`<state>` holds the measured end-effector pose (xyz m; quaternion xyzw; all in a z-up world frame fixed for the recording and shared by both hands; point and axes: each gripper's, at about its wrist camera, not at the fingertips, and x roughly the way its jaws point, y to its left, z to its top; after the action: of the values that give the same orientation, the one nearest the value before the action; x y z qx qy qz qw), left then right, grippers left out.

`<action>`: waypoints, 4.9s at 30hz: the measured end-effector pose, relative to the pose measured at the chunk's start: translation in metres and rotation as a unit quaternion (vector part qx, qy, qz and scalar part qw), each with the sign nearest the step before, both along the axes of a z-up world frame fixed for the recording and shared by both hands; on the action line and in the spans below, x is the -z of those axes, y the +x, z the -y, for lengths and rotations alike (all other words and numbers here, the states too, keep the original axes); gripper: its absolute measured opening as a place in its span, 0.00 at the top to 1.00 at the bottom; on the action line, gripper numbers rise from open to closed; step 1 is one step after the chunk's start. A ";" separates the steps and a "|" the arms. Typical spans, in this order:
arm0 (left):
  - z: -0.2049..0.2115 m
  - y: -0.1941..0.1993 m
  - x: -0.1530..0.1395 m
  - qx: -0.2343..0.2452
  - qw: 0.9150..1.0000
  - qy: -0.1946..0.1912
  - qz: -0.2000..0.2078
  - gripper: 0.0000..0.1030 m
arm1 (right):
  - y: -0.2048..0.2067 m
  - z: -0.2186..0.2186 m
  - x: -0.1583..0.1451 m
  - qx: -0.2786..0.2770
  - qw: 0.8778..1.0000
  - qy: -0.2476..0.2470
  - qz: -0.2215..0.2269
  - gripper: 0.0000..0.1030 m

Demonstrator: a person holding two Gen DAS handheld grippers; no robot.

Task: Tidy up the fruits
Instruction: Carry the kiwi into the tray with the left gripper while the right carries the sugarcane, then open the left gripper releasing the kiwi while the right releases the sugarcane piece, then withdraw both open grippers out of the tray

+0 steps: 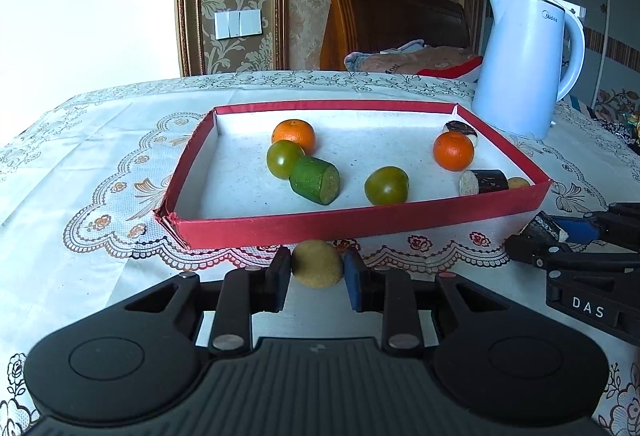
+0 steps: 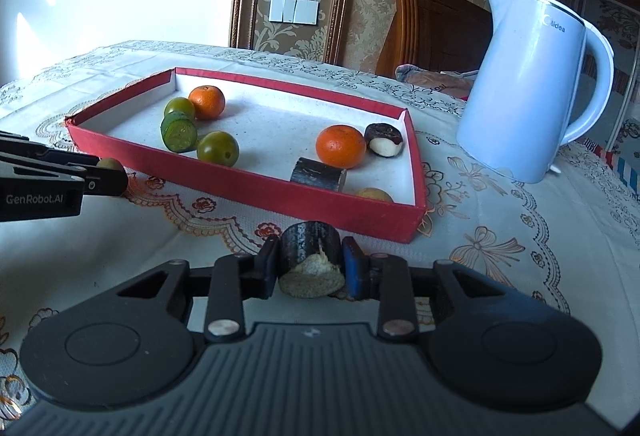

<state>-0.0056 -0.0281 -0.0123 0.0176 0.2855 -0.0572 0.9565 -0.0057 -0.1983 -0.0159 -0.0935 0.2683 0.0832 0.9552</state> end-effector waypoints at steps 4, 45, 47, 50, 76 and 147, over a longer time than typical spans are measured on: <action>0.004 -0.004 -0.002 -0.004 1.000 0.017 0.018 0.73 | -0.005 0.004 -0.003 0.010 1.000 0.026 0.009 0.71; 0.024 0.053 -0.025 -0.032 0.997 0.050 0.049 0.73 | 0.039 -0.005 -0.035 0.055 0.994 0.076 0.052 0.70; 0.024 0.059 -0.024 -0.036 0.997 0.051 0.048 0.73 | 0.045 -0.007 -0.037 0.060 0.994 0.071 0.057 0.70; 0.023 0.068 -0.024 -0.042 0.997 0.051 0.044 0.73 | 0.058 -0.009 -0.039 0.067 0.994 0.070 0.059 0.70; 0.019 0.117 -0.026 -0.073 0.995 0.045 0.046 0.72 | 0.119 -0.002 -0.026 0.114 0.989 0.083 0.042 0.69; 0.008 0.037 -0.018 -0.046 0.998 -0.003 0.031 0.32 | 0.028 0.007 -0.016 0.136 0.982 0.115 0.058 0.00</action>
<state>0.0312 -0.0363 0.0057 0.0039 0.2563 -0.0138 0.9665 0.0225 -0.2051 -0.0003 0.0492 0.2109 -0.0224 0.9760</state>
